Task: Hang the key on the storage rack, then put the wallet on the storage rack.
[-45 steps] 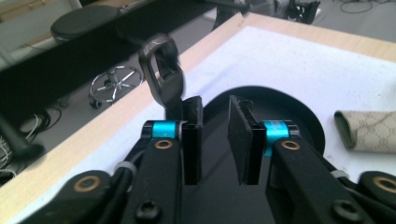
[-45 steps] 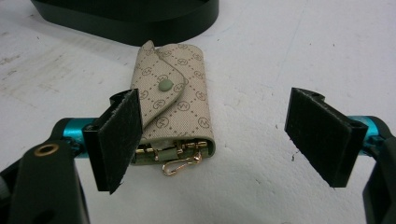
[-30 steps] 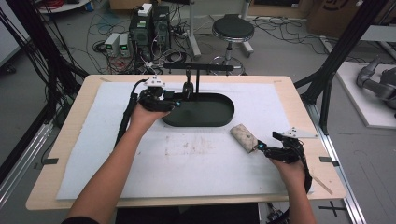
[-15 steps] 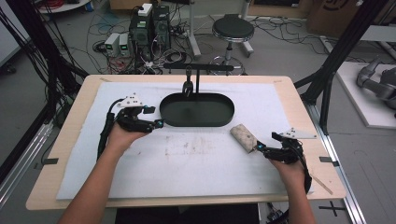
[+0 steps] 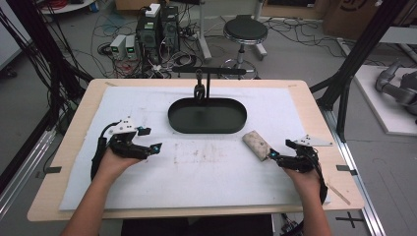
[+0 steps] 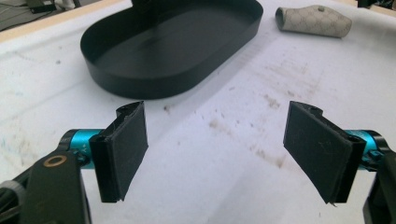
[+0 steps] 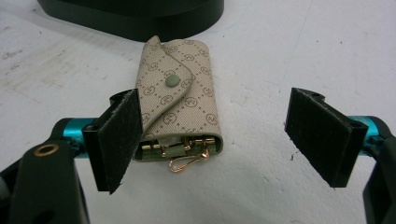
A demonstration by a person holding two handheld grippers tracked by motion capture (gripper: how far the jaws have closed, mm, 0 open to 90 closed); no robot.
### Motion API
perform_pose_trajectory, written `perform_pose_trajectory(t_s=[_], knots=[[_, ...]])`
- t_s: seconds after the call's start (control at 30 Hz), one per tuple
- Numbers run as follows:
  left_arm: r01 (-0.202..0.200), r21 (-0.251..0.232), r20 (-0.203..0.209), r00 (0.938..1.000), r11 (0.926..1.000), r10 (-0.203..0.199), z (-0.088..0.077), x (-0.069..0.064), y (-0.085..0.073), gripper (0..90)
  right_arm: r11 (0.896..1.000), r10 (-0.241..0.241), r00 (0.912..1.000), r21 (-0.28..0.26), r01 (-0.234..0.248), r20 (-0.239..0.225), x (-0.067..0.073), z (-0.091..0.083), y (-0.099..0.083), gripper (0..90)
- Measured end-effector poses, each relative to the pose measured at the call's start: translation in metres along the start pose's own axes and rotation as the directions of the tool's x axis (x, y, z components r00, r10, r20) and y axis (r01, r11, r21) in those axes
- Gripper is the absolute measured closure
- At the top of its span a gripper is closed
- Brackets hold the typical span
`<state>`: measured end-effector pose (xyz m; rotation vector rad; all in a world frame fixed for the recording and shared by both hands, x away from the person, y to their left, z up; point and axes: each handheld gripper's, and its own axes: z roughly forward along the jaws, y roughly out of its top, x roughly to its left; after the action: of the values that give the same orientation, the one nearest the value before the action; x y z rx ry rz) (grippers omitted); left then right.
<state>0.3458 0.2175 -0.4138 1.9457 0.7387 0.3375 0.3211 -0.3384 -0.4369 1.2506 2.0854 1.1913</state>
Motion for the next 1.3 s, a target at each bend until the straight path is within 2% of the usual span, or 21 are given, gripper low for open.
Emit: perform_pose_trajectory(t_s=[0.17,0.23,0.3,0.43,0.57,0.87,1.07,1.3], knots=[[0.019,-0.009,-0.006,0.9998,0.9998,-0.019,-0.009,0.003,-0.017,20.0,1.000,0.009,1.0000,0.004,-0.009,-0.002,0.000,0.000,0.000,19.6],[0.022,-0.005,-0.022,0.9995,0.9997,-0.022,-0.013,0.004,-0.023,18.3,1.000,0.009,1.0000,0.000,-0.009,0.000,-0.001,0.000,0.000,19.6],[0.029,-0.023,-0.018,0.9994,0.9993,-0.029,-0.017,0.006,-0.025,17.7,1.000,0.013,0.9999,-0.003,-0.013,0.005,-0.001,0.000,0.000,19.2],[0.035,-0.038,-0.023,0.9991,0.9987,-0.036,-0.018,0.009,-0.024,16.7,1.000,0.016,0.9998,0.000,-0.016,0.010,-0.001,0.001,0.000,18.8],[0.028,-0.033,-0.023,0.9993,0.9991,-0.029,-0.018,0.009,-0.025,16.6,1.000,0.002,0.9999,0.009,-0.003,0.013,0.000,0.005,0.000,18.2],[0.037,-0.042,-0.029,0.9989,0.9984,-0.038,-0.020,0.012,-0.025,16.6,1.000,0.006,0.9999,0.007,-0.006,0.014,-0.001,0.006,0.001,17.7],[0.042,-0.037,-0.040,0.9983,0.9984,-0.043,-0.021,0.012,-0.026,16.5,1.000,0.014,0.9998,0.003,-0.014,0.014,0.000,0.005,0.002,17.7],[0.042,-0.030,-0.049,0.9978,0.9986,-0.044,-0.022,0.010,-0.028,16.6,1.000,0.000,1.0000,0.002,0.000,0.010,0.003,0.008,0.006,17.7]])
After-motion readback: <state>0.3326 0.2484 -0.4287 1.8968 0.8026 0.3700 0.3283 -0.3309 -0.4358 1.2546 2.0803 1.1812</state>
